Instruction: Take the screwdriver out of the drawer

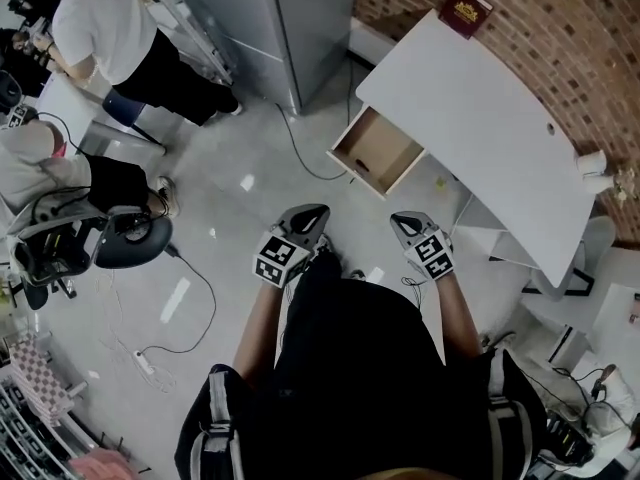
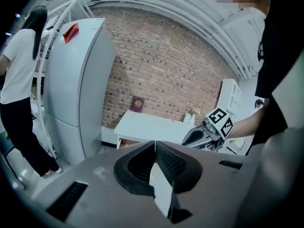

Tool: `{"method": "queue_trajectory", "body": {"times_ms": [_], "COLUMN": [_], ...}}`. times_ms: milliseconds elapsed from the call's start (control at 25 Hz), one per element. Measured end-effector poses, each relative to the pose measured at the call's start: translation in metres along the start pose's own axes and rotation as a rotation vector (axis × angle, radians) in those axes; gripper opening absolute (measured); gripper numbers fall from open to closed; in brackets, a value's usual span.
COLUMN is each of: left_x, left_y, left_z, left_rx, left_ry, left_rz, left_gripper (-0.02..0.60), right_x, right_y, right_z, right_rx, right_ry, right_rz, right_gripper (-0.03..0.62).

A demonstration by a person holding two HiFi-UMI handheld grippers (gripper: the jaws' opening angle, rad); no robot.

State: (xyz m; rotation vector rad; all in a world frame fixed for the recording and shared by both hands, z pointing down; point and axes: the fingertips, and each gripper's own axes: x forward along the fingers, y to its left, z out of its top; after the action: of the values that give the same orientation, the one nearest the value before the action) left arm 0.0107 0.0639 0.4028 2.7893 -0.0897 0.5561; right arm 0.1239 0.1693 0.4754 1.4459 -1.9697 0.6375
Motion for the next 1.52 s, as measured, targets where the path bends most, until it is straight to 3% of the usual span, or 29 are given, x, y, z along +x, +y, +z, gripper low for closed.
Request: {"method": "queue_trajectory", "body": {"times_ms": [400,560,800,1040,1280,1520], "left_x": [0.009,0.010,0.025,0.048,0.055,0.061], "left_y": [0.045,0.054,0.071,0.066,0.082,0.085], "left_z": [0.018,0.016,0.016,0.006,-0.002,-0.028], "left_rx": [0.024,0.006,-0.038,-0.167,-0.242,-0.293], "left_ry": [-0.004,-0.001,-0.024,-0.048,-0.043,-0.033], "left_rz": [-0.062,-0.049,0.042,0.158,0.251,0.294], "left_gripper": [0.018,0.018,0.018,0.018,0.018,0.018], "right_x": [0.031,0.043,0.079,0.098,0.148,0.195], "right_y": [-0.026,-0.029,-0.051,-0.080,-0.110,-0.124], "right_z": [0.020,0.023,0.015,-0.005,-0.011,-0.047], "right_rx": [0.032,0.039,-0.037,-0.066,-0.154,-0.151], "right_ry": [0.021,0.020,0.044,0.131,0.142,0.203], "right_rz": [-0.066,-0.043,0.047,0.186,0.212,0.264], "right_gripper": [0.055,0.055,0.055,0.057,0.057,0.057]}}
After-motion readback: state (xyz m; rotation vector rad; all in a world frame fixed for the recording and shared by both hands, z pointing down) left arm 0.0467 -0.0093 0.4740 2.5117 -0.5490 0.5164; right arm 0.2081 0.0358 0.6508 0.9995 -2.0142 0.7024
